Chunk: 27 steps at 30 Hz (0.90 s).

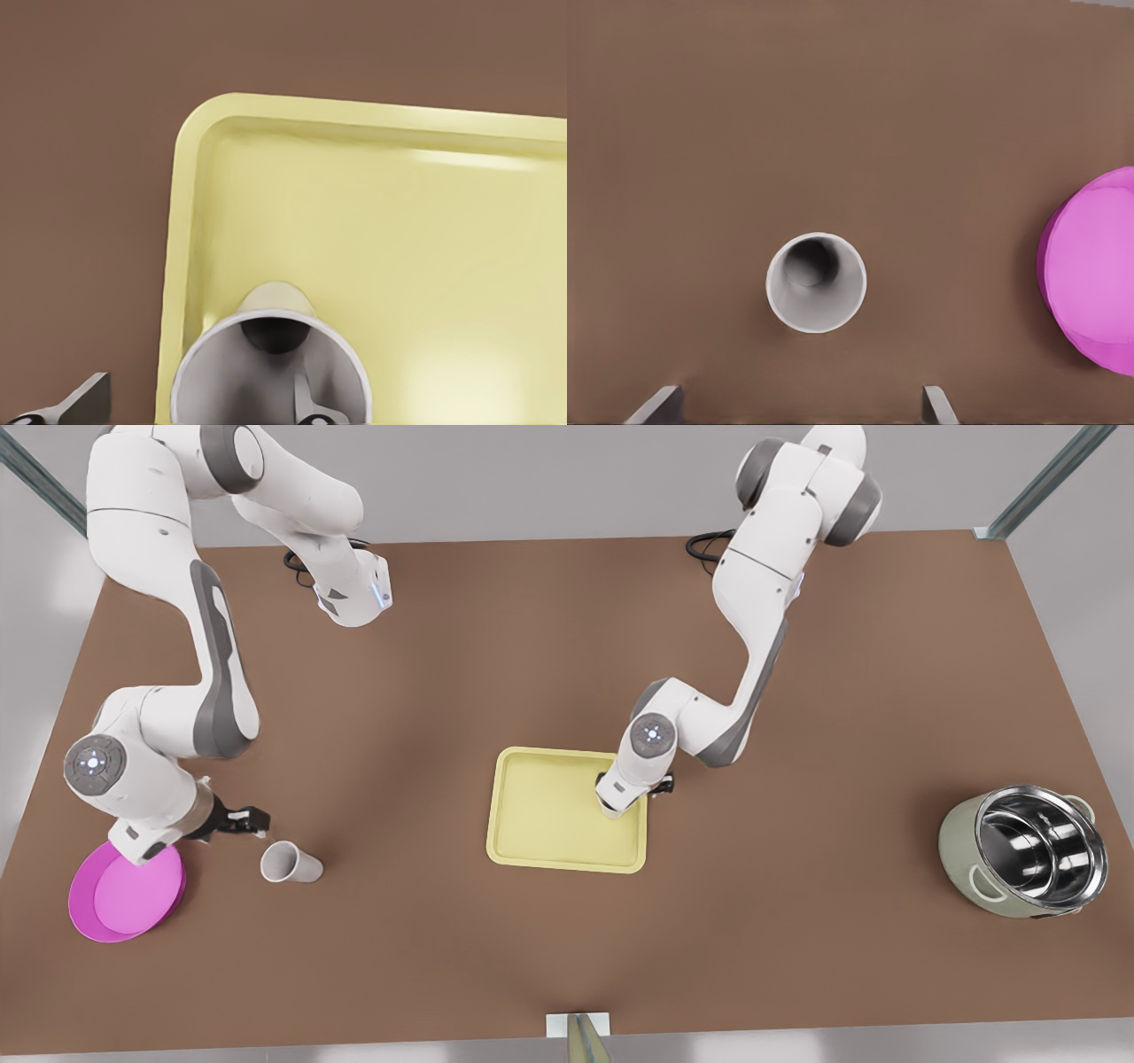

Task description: Use the left arm to pick up the white IKEA cup from the tray and place it on the middle-left position; use the right arm to pick up the white IKEA cup from the tray and place it on the middle-right position

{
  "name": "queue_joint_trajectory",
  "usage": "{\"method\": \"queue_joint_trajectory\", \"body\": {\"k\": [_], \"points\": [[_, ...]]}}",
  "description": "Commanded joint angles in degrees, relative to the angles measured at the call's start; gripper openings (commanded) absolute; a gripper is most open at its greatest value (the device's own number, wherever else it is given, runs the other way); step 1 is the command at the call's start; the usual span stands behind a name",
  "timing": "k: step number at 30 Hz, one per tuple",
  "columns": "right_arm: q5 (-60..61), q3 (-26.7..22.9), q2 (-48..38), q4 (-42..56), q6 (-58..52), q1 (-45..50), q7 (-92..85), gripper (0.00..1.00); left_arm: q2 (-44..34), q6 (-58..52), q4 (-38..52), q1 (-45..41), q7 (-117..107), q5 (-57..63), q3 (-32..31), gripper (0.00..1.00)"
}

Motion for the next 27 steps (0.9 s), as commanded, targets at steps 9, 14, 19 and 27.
{"method": "queue_joint_trajectory", "body": {"k": [9,14,19,27], "points": [[1.86,-1.46,-10.95,11.02,-27.17,-0.04,2.28,1.0,0.23,3.09,0.71,0.01,-5.17,0.21,0.03,0.5],[1.86,-1.46,-10.86,11.02,-27.17,-0.39,2.46,1.0,0.23,3.97,0.71,0.01,-5.35,0.12,0.03,0.35],[1.86,-1.29,-10.86,11.02,-27.08,-0.39,2.9,1.0,0.14,3.36,0.8,0.19,-5.44,-0.15,0.03,0.17],[1.86,-1.11,-10.6,11.02,-26.99,-0.39,2.99,1.0,-7.95,-4.11,0.36,14.25,9.06,-0.32,0.91,0.15]]}}
